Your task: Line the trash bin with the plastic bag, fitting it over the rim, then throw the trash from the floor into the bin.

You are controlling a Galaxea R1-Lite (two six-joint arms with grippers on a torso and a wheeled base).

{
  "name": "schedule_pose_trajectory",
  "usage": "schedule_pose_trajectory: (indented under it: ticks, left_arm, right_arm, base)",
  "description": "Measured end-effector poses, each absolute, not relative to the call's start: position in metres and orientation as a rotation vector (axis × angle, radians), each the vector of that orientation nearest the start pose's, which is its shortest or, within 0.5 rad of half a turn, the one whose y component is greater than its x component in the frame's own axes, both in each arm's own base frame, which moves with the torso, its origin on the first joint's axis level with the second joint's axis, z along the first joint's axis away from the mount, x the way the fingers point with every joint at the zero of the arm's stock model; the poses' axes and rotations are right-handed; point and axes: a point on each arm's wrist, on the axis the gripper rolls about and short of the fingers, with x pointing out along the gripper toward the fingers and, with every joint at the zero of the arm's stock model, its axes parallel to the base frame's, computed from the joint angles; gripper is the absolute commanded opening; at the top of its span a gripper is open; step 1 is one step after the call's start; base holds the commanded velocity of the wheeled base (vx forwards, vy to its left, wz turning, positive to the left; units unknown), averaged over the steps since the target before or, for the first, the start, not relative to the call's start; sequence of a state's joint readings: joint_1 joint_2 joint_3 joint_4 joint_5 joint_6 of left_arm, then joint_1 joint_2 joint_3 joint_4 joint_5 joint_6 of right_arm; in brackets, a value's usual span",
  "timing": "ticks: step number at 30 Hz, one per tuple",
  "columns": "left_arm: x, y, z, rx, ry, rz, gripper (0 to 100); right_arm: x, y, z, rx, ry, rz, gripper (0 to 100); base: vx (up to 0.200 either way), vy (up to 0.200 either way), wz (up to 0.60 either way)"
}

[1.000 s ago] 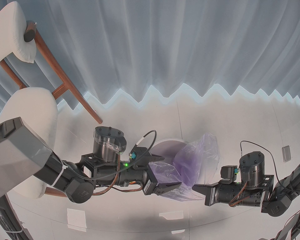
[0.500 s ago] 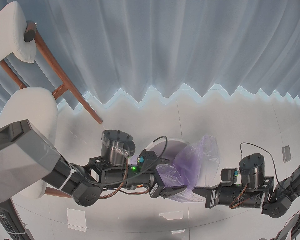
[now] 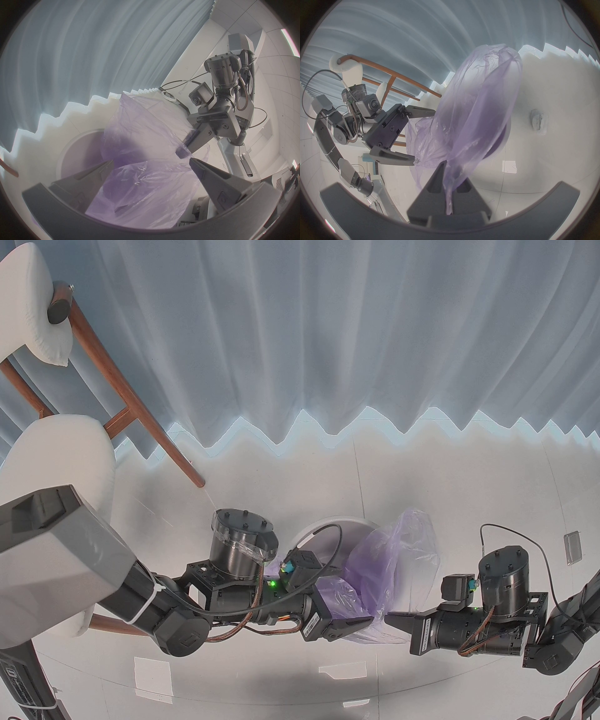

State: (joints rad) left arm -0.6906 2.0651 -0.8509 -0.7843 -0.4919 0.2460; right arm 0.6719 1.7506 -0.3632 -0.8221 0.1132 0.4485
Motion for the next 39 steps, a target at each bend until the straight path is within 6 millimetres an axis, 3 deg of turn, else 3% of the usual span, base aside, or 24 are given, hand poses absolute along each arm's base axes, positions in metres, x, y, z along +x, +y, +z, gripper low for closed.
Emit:
schedule_pose_trajectory:
  ticks: [10,18,28,34,39]
  left_arm:
    - [0.273,-0.233,0.075,0.257,0.362,-1.189,0]
    - [0.297,-0.197,0.074,0.178,0.425,-0.988,0]
    - [0.313,-0.196,0.117,-0.172,0.473,-0.712,0]
    - [0.303,-0.199,0.146,-0.303,0.575,-0.561,0]
    - [0.285,-0.187,0.162,-0.362,0.649,-0.453,0]
  right_arm:
    - [0.192,0.155,0.083,0.262,0.698,0.625,0]
    - [0.192,0.154,0.086,0.273,0.67,0.627,0]
    - [0.192,0.15,0.09,0.246,0.649,0.667,0]
    - [0.208,0.141,0.102,0.169,0.567,0.768,0]
    - [0.224,0.13,0.109,0.136,0.543,0.794,0]
  base:
    - [0.0,0.0,0.0]
    - [0.0,0.0,0.0]
    - [0.0,0.0,0.0]
    - [0.0,0.0,0.0]
    - [0.0,0.0,0.0]
